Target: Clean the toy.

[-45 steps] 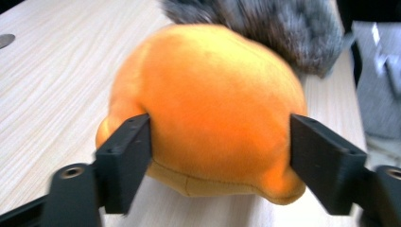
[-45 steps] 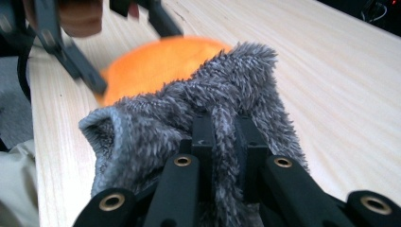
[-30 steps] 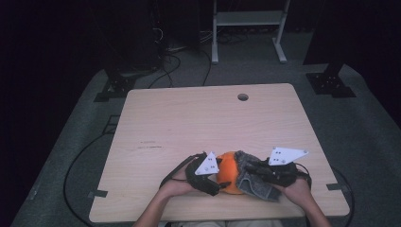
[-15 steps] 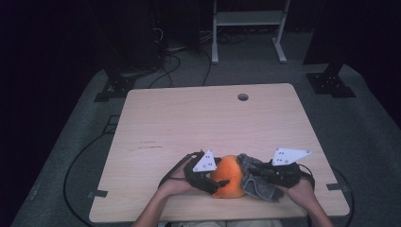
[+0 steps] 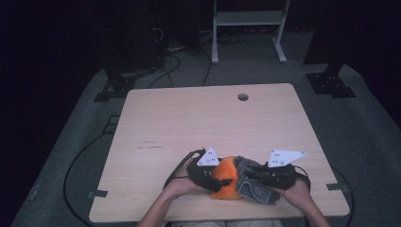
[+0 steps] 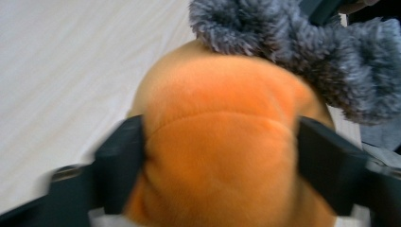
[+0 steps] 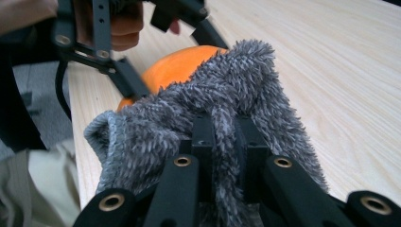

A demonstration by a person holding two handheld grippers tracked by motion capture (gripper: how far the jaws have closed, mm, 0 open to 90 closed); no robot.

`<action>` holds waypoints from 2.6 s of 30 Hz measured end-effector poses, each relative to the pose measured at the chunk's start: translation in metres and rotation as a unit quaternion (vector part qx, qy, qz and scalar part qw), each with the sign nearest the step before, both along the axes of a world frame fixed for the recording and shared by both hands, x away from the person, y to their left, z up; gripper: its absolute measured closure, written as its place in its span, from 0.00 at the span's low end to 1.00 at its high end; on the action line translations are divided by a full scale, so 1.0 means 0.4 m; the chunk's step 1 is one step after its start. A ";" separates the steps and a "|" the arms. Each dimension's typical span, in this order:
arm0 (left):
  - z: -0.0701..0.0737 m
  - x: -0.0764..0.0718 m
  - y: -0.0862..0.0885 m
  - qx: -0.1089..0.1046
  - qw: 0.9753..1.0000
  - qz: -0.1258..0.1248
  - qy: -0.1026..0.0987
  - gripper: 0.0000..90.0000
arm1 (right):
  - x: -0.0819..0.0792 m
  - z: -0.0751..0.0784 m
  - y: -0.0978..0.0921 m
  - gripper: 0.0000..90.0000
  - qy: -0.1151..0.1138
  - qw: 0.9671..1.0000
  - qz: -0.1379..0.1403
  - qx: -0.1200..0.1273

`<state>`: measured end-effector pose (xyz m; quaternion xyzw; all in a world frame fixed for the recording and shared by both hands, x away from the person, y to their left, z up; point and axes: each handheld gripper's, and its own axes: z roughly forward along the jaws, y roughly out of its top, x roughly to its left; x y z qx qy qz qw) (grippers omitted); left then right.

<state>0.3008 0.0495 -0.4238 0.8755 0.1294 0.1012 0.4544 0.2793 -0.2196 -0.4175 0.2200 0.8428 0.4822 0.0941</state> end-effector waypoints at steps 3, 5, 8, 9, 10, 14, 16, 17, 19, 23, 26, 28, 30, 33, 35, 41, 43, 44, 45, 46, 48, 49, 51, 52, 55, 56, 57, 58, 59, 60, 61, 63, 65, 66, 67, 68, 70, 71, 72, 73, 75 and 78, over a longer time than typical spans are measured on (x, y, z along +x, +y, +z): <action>0.027 -0.018 -0.005 -0.002 0.995 -0.015 -0.094 0.41 | -0.003 0.020 -0.016 0.89 -0.007 1.000 -0.011 0.018; 0.035 -0.017 -0.008 0.009 0.991 -0.021 -0.131 0.39 | -0.007 0.030 -0.018 0.89 -0.019 0.999 -0.020 0.025; 0.025 -0.001 0.001 -0.011 0.995 -0.008 -0.100 0.26 | -0.002 0.012 0.002 0.89 -0.013 1.000 -0.023 0.011; 0.021 0.006 0.006 -0.030 0.997 -0.001 -0.072 0.22 | 0.001 0.001 0.011 0.89 -0.009 1.000 -0.019 0.010; 0.016 0.012 0.009 -0.030 0.998 0.008 -0.058 0.20 | 0.001 -0.005 0.022 0.89 -0.004 1.000 -0.011 0.013; -0.001 0.015 0.022 -0.010 0.998 0.020 -0.059 0.32 | 0.005 -0.008 0.045 0.89 -0.016 1.000 -0.010 0.004; -0.006 0.013 0.025 -0.007 0.998 0.020 -0.059 0.34 | 0.020 -0.019 0.024 0.89 -0.006 1.000 -0.019 0.009; -0.007 0.013 0.027 -0.007 0.998 0.021 -0.060 0.34 | 0.028 -0.026 0.009 0.89 0.001 1.000 -0.027 0.008; -0.011 0.014 0.031 -0.009 0.998 0.022 -0.056 0.34 | 0.041 -0.043 -0.025 0.89 0.017 0.999 -0.048 0.008; -0.016 0.014 0.035 -0.010 0.998 0.017 -0.053 0.34 | 0.036 -0.031 -0.049 0.89 0.017 0.998 -0.055 0.035; -0.017 0.011 0.035 -0.007 0.999 0.012 -0.052 0.35 | 0.040 -0.011 -0.024 0.89 0.005 0.998 -0.039 0.050; -0.018 0.014 0.043 -0.005 0.999 0.010 -0.047 0.36 | 0.052 -0.029 -0.015 0.89 0.016 0.998 -0.041 0.036; -0.020 0.017 0.050 -0.005 0.999 0.011 -0.041 0.36 | 0.064 -0.050 -0.028 0.89 0.034 0.998 -0.047 0.035; -0.021 0.019 0.060 -0.006 0.999 0.011 -0.034 0.36 | 0.074 -0.075 -0.053 0.89 0.051 0.996 -0.071 0.004; -0.021 0.016 0.060 -0.004 0.999 0.007 -0.036 0.36 | 0.067 -0.064 -0.060 0.89 0.046 0.996 -0.071 0.024; -0.022 0.019 0.068 0.000 1.000 0.005 -0.030 0.36 | 0.064 -0.049 -0.013 0.89 0.037 0.997 -0.042 0.050; -0.022 0.020 0.069 -0.001 1.000 0.005 -0.029 0.36 | 0.074 -0.064 -0.024 0.89 0.050 0.997 -0.052 0.039; -0.021 0.019 0.069 0.000 1.000 0.004 -0.029 0.36 | 0.077 -0.068 -0.030 0.89 0.053 0.997 -0.059 0.026; -0.021 0.019 0.069 0.000 1.000 0.003 -0.029 0.36 | 0.078 -0.071 -0.038 0.89 0.056 0.996 -0.063 0.018; -0.021 0.019 0.068 0.001 1.000 0.002 -0.030 0.36 | 0.077 -0.070 -0.046 0.89 0.056 0.996 -0.066 0.018; -0.021 0.018 0.063 0.000 1.000 -0.001 -0.030 0.36 | 0.070 -0.053 -0.052 0.89 0.047 0.996 -0.065 0.044; -0.021 0.017 0.060 0.000 0.999 -0.003 -0.034 0.36 | 0.065 -0.039 -0.049 0.89 0.039 0.996 -0.056 0.062; -0.023 0.009 0.053 0.000 0.999 -0.013 -0.041 0.36 | 0.056 -0.015 -0.027 0.89 0.023 0.996 -0.039 0.078; -0.021 0.006 0.050 0.003 0.999 -0.016 -0.044 0.36 | 0.055 -0.011 -0.014 0.89 0.020 0.996 -0.031 0.076; -0.008 0.005 0.051 -0.005 0.999 -0.020 -0.041 0.33 | 0.058 -0.032 0.010 0.89 0.025 0.998 -0.028 0.041; -0.002 0.010 0.053 -0.017 0.999 -0.014 -0.033 0.28 | 0.058 -0.037 0.007 0.89 0.030 0.998 -0.028 0.045; 0.004 0.017 0.053 -0.025 0.999 0.000 -0.023 0.23 | 0.055 -0.037 0.003 0.89 0.029 0.998 -0.030 0.045; 0.004 0.023 0.050 -0.027 0.999 0.019 -0.013 0.17 | 0.051 -0.038 0.000 0.89 0.027 0.998 -0.034 0.042; 0.001 0.029 0.045 -0.018 0.999 0.027 -0.003 0.13 | 0.047 -0.041 -0.003 0.89 0.026 0.998 -0.036 0.041; -0.007 0.031 0.041 -0.014 1.000 0.025 0.004 0.14 | 0.045 -0.045 -0.007 0.89 0.028 0.998 -0.035 0.043; -0.015 0.028 0.037 -0.015 1.000 0.022 -0.001 0.17 | 0.045 -0.049 -0.013 0.89 0.033 0.998 -0.035 0.042; -0.017 0.020 0.033 -0.012 1.000 0.015 -0.013 0.23 | 0.049 -0.054 -0.027 0.89 0.039 0.998 -0.040 0.029; -0.016 0.012 0.029 -0.007 1.000 0.006 -0.025 0.26 | 0.052 -0.054 -0.048 0.89 0.043 0.998 -0.050 0.009; -0.016 0.008 0.027 -0.006 1.000 0.000 -0.031 0.27 | 0.050 -0.049 -0.058 0.89 0.041 0.998 -0.056 0.010; -0.017 0.005 0.023 -0.003 0.999 -0.006 -0.037 0.28 | 0.048 -0.040 -0.064 0.89 0.036 0.997 -0.057 0.022; -0.017 0.001 0.020 -0.002 0.999 -0.013 -0.043 0.28 | 0.045 -0.028 -0.063 0.89 0.027 0.997 -0.053 0.039; -0.016 -0.005 0.014 0.000 0.998 -0.021 -0.053 0.29 | 0.039 -0.004 -0.040 0.89 0.013 0.998 -0.036 0.058; -0.012 -0.007 0.015 0.000 0.998 -0.024 -0.054 0.28 | 0.040 0.001 -0.023 0.89 0.009 0.998 -0.027 0.052; -0.007 -0.005 0.019 -0.002 0.999 -0.023 -0.047 0.26 | 0.041 -0.003 -0.005 0.89 0.008 0.999 -0.022 0.039; -0.001 0.002 0.025 -0.004 0.999 -0.017 -0.034 0.22 | 0.042 -0.010 0.005 0.89 0.005 0.999 -0.021 0.030; 0.007 0.016 0.038 -0.024 1.000 -0.001 -0.008 0.15 | 0.041 -0.017 0.004 0.89 0.008 0.999 -0.025 0.029; 0.005 0.030 0.041 -0.014 1.000 0.023 0.017 0.07 | 0.032 -0.020 -0.010 0.89 0.006 0.999 -0.027 0.024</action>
